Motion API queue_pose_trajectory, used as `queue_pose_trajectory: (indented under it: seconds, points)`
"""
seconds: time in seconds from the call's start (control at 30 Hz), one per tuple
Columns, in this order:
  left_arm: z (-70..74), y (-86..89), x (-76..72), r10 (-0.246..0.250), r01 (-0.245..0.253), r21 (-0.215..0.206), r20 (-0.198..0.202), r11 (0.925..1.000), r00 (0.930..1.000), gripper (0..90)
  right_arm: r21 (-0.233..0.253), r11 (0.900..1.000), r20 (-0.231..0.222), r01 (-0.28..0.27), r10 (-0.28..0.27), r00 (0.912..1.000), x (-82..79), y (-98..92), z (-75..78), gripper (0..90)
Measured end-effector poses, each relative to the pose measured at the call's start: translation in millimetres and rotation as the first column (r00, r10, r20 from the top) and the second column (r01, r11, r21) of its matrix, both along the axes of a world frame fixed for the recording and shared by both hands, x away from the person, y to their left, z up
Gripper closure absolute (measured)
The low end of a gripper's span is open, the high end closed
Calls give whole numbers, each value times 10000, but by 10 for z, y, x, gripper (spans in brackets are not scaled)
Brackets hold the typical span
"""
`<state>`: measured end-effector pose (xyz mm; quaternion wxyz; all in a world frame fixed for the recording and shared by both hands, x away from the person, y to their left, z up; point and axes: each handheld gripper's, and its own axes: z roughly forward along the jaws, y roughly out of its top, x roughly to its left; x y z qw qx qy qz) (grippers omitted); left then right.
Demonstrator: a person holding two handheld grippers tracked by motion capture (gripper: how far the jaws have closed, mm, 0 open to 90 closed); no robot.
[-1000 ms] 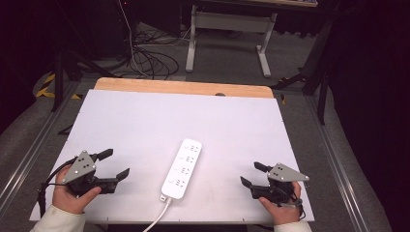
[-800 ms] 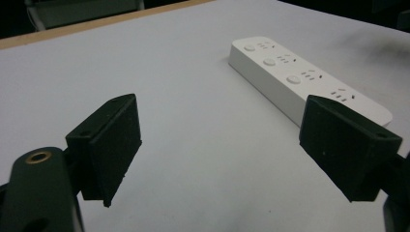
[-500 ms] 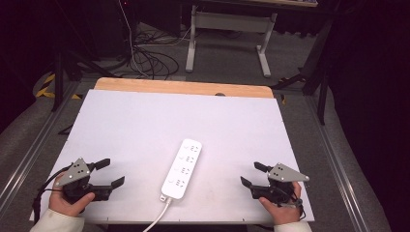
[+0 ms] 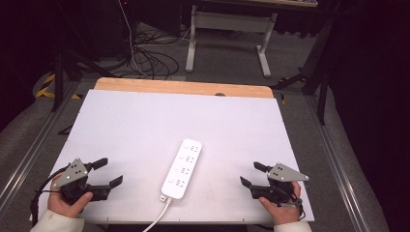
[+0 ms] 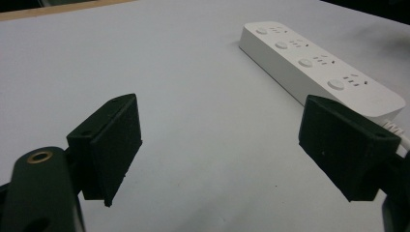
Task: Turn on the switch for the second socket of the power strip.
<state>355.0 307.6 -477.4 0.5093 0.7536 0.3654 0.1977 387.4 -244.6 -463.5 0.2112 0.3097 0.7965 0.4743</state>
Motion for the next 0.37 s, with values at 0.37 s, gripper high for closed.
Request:
queue_pose_trajectory:
  seconds: [0.37]
  points:
    - [-10,0,5,187,-186,79,-132,9998,9997,134,-111,9999,-53,-9,8,10000,6,6,-10,273]
